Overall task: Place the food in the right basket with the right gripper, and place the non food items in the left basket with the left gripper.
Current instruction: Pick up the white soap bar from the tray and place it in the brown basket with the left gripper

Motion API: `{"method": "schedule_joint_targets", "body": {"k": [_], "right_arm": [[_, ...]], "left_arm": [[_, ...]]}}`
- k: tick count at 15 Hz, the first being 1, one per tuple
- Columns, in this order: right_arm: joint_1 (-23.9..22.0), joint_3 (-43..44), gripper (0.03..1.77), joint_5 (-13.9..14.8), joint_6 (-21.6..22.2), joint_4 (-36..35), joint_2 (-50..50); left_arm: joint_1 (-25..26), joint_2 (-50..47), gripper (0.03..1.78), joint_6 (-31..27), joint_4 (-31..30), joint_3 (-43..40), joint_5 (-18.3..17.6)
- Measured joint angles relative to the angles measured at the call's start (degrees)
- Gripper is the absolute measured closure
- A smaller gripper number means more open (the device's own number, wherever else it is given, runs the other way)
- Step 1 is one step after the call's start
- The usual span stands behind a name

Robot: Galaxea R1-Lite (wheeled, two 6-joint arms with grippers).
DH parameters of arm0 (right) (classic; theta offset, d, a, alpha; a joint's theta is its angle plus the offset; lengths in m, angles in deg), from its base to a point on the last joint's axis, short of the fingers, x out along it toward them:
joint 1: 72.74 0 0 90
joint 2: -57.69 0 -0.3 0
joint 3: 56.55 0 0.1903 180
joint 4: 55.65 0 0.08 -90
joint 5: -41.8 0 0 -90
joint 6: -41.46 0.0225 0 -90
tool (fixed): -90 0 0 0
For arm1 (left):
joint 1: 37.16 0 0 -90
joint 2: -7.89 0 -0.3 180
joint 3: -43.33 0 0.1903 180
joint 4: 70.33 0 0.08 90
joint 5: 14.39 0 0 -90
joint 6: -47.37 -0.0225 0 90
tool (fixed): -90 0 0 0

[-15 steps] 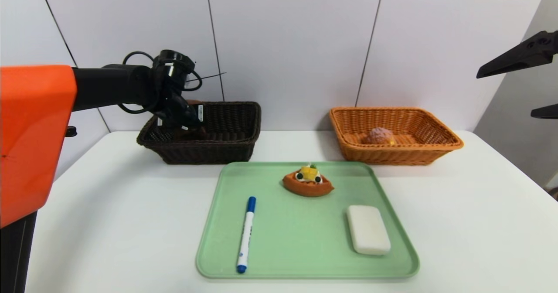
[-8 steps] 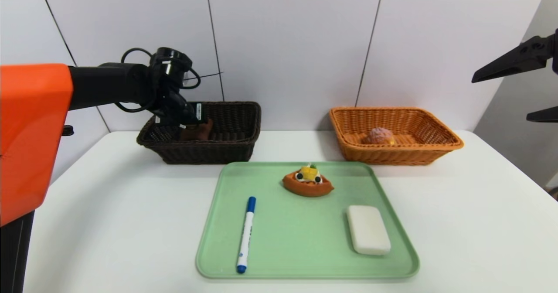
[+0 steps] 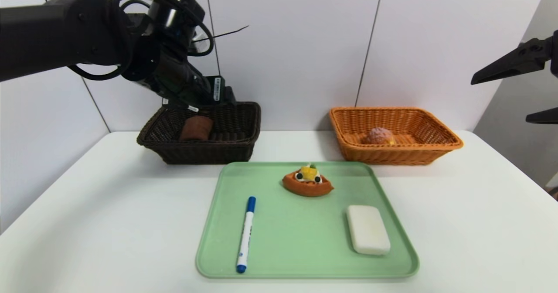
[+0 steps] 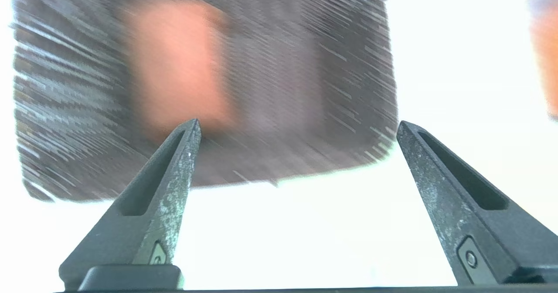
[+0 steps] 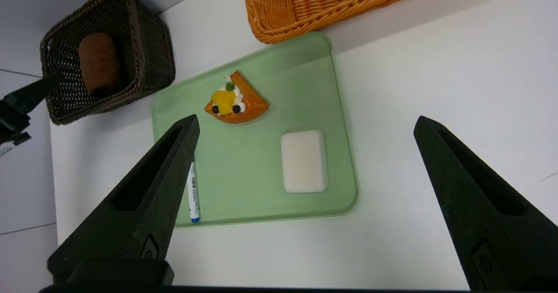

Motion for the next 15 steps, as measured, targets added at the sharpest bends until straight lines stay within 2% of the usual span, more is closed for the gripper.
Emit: {"method": "schedule_joint_targets", "body": {"k": [3,6,12,15], "right_arm": [[0.0,-0.1,0.1,0.0,0.0,0.3,-0.1],[0.0,-1.0,0.1,0.1,0.2,0.3,-0.1],[0.0,-3.9,0.1,0.1,0.5,0.3,0.2],[0.0,-5.4,0.1,0.2,0.5,0.2,0.4]], "left_arm": [[-8.5,-2.8,0.18,8.4,6.9,0.0,0.1],[-14.5,-3.7,0.15,12.9,9.4,0.0,0.3],[-27.4,-1.2,0.14,23.4,9.2,0.0,2.7],[-32.1,1.7,0.12,25.0,8.0,0.0,5.8]]}}
